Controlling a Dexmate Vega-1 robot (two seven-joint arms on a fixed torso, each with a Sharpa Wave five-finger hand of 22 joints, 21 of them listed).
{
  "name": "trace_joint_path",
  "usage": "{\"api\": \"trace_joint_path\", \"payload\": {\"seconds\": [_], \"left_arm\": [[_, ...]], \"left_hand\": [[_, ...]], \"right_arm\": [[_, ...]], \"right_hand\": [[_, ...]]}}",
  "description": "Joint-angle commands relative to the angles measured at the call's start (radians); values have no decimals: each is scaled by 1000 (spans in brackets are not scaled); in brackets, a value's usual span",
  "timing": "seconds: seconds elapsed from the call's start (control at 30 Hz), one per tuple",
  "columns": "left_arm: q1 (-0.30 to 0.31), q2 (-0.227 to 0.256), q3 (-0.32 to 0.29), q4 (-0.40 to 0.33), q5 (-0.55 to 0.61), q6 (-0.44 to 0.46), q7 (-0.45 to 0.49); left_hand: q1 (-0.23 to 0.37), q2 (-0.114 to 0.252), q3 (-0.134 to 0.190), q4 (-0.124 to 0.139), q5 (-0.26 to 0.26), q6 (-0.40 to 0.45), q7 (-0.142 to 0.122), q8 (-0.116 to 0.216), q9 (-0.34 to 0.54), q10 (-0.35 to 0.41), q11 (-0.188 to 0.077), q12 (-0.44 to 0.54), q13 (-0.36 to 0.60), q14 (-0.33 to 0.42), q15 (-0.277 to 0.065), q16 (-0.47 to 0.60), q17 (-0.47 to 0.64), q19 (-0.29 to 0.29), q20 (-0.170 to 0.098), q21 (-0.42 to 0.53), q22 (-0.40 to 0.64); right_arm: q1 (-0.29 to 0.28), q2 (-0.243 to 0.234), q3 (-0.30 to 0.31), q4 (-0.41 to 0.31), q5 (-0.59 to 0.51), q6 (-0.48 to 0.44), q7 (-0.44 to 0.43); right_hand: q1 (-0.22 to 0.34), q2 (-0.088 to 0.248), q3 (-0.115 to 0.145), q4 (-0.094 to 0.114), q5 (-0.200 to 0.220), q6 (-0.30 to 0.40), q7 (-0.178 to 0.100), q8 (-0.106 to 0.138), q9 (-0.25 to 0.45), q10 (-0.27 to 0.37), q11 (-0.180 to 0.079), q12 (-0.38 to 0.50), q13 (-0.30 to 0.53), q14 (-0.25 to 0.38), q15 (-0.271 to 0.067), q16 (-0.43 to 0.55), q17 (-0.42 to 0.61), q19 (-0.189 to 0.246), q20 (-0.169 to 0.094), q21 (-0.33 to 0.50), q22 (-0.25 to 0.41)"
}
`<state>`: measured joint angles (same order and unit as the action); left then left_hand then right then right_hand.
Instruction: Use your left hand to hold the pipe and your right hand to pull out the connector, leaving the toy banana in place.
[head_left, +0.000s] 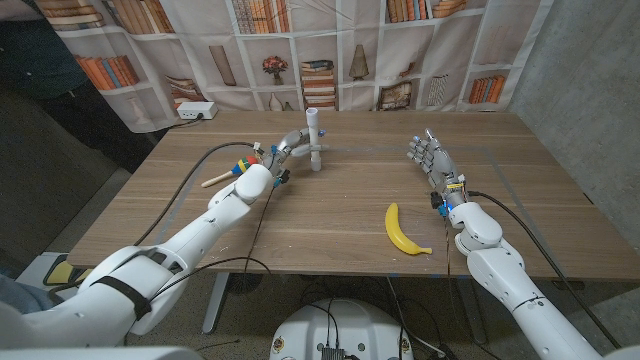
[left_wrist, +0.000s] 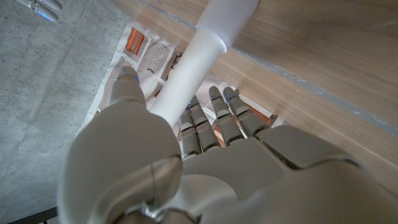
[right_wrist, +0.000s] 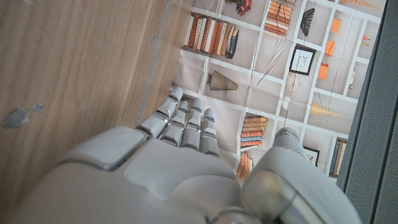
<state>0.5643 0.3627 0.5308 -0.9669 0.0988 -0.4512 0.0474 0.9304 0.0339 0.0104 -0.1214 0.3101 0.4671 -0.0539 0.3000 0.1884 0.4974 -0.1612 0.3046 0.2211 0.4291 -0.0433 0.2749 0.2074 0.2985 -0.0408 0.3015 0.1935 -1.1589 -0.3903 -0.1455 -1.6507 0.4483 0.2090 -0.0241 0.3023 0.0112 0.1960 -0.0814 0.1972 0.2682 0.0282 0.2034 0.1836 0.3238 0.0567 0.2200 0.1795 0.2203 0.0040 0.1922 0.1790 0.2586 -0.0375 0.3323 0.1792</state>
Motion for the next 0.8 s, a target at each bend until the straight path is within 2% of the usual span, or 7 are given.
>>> {"api": "trace_joint_path", "payload": {"seconds": [0.03,0.27,0.43,0.5,0.67,0.73,0.8], "left_arm": [[-40,-27,27,71,-2,-45,-18],[-56,-43,42,87,5,-59,-24],[-51,-48,41,85,3,-55,-16],[-42,-52,36,77,5,-48,9],[-17,-65,18,58,0,-28,68],[0,-69,12,30,5,3,97],[5,-73,12,22,7,14,109]], "left_hand": [[10,14,4,3,-10,41,1,18,6,31,-1,11,8,24,-69,10,6,10,-16,4,6],[-4,38,3,21,-24,93,-2,29,5,81,0,25,17,63,-75,21,8,17,-20,8,7],[-13,47,-1,30,-35,123,0,33,4,105,32,31,22,95,-76,28,6,32,-19,14,8],[-18,62,-1,38,-46,176,-1,45,4,159,27,49,32,140,-81,40,8,55,-17,23,8],[-41,97,-8,67,-78,334,8,84,3,326,-14,106,80,308,-104,89,14,139,-27,60,7],[-62,126,-7,93,-82,405,9,102,4,399,-14,138,107,374,-112,106,18,181,-29,79,8],[-70,167,26,131,-76,477,14,121,8,456,-21,170,145,463,-120,127,28,208,-22,97,10]], "right_arm": [[0,0,0,1,1,-3,2],[-2,1,1,-2,0,-5,-1],[-3,3,1,1,3,-6,-2],[-3,5,0,3,3,-6,-3],[1,9,0,11,8,-2,1],[2,9,0,13,9,0,2],[2,11,1,16,10,3,3]], "right_hand": [[6,4,5,-5,1,8,2,-2,5,8,-2,8,4,11,-4,4,3,9,-19,-1,3],[6,5,5,-5,0,10,1,-3,5,7,-4,7,4,14,-1,4,4,12,-17,-3,3],[6,6,4,-6,0,11,0,-2,5,8,-6,7,5,15,-2,4,4,13,-16,-4,3],[6,6,4,-6,-1,11,1,-3,5,9,-6,7,5,15,-2,4,4,14,-16,-4,3],[6,7,4,-6,-1,12,-1,-2,6,12,-5,8,5,18,-2,4,4,16,-15,-5,4],[5,7,4,-6,-1,13,-2,-2,6,14,-3,8,5,19,-2,4,4,16,-14,-5,4],[5,7,4,-6,-1,13,-2,-2,6,15,-5,8,5,19,-3,4,4,17,-13,-6,4]]}}
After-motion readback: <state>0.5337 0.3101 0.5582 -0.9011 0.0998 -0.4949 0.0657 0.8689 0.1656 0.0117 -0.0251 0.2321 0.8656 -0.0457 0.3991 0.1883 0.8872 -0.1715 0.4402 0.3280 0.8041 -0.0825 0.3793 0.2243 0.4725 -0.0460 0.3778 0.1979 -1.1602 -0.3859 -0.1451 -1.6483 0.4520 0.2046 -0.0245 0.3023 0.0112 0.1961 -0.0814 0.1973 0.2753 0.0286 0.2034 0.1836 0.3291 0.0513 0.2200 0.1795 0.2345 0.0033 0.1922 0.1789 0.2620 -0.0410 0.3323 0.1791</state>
